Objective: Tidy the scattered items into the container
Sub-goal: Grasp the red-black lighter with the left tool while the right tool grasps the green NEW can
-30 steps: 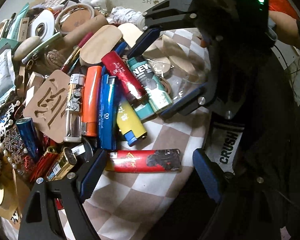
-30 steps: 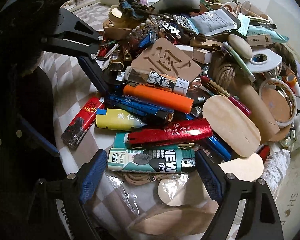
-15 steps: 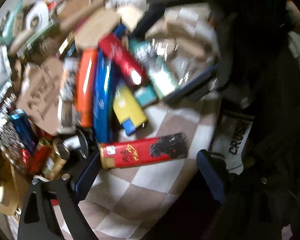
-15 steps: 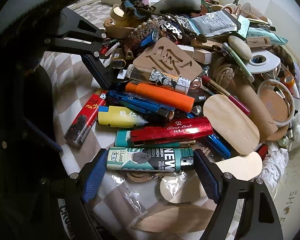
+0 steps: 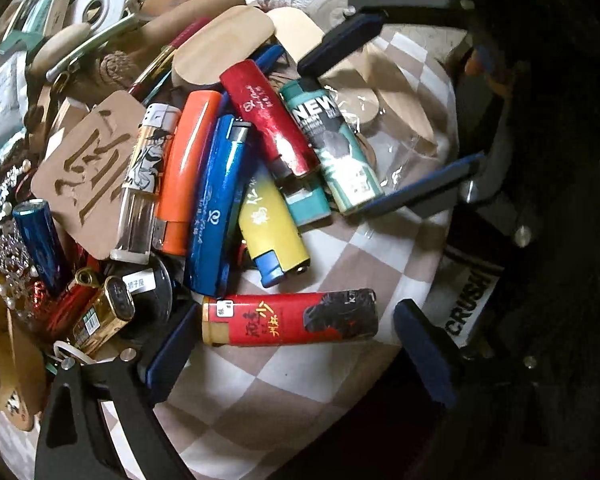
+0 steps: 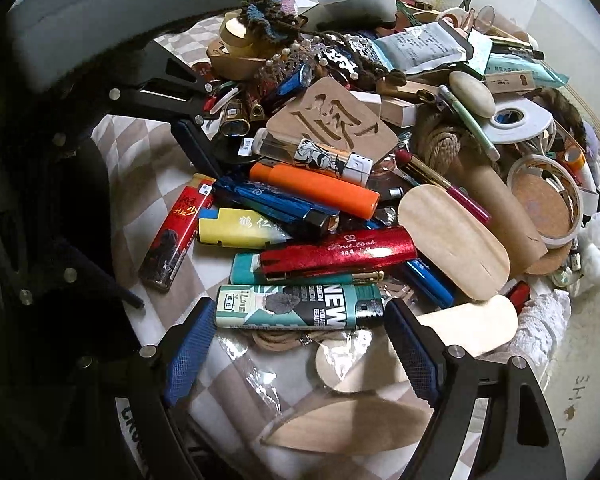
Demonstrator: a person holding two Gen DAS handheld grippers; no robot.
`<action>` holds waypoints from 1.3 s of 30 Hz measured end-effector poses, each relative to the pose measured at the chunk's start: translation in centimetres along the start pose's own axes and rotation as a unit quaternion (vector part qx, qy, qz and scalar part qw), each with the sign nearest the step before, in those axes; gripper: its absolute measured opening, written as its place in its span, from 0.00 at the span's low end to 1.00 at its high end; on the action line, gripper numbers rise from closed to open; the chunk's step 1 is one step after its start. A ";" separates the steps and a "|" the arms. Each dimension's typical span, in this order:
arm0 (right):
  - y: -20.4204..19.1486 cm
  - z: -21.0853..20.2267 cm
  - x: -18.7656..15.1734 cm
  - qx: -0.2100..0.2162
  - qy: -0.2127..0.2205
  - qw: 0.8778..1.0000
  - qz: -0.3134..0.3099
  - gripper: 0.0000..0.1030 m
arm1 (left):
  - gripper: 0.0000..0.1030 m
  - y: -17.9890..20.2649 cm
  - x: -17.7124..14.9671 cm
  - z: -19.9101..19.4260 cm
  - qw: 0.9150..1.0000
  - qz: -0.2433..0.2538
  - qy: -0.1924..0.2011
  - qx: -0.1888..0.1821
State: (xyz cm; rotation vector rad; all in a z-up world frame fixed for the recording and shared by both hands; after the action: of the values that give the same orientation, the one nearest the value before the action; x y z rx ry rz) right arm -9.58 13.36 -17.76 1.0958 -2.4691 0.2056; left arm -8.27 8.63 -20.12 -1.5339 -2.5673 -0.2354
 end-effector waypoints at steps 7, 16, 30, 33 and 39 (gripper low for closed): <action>0.5 0.1 0.2 0.005 -0.004 1.000 0.011 0.83 | 0.79 -0.3 -0.2 -0.7 1.000 -0.018 0.007 0.014; 0.7 0.6 0.7 0.012 -0.006 1.000 0.015 0.85 | 0.79 0.3 -0.6 -1.1 1.000 -0.019 0.012 0.015; 0.0 -0.2 1.0 0.002 0.008 1.000 0.018 0.81 | 0.79 0.8 -1.4 -2.9 0.999 -0.038 0.038 0.003; -0.4 -0.6 1.1 0.006 0.011 1.000 0.024 0.81 | 0.79 0.9 -1.5 -3.3 0.998 -0.047 0.041 0.003; -0.5 -1.8 0.9 0.004 0.020 0.999 0.046 0.81 | 0.79 2.1 -2.1 -4.5 0.997 -0.062 0.054 0.009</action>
State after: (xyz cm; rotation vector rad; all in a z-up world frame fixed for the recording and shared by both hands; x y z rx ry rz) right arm -9.14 12.98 -15.74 0.9723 -2.4873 0.2639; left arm -5.26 6.85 -15.99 -1.3196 -2.5744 -0.3002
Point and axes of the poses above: each gripper's, at about its wrist camera, not at the fingertips, and z roughly the way its jaws point, y to its right, x to its top, the point moved 2 cm from there along z, roughly the way its jaws point
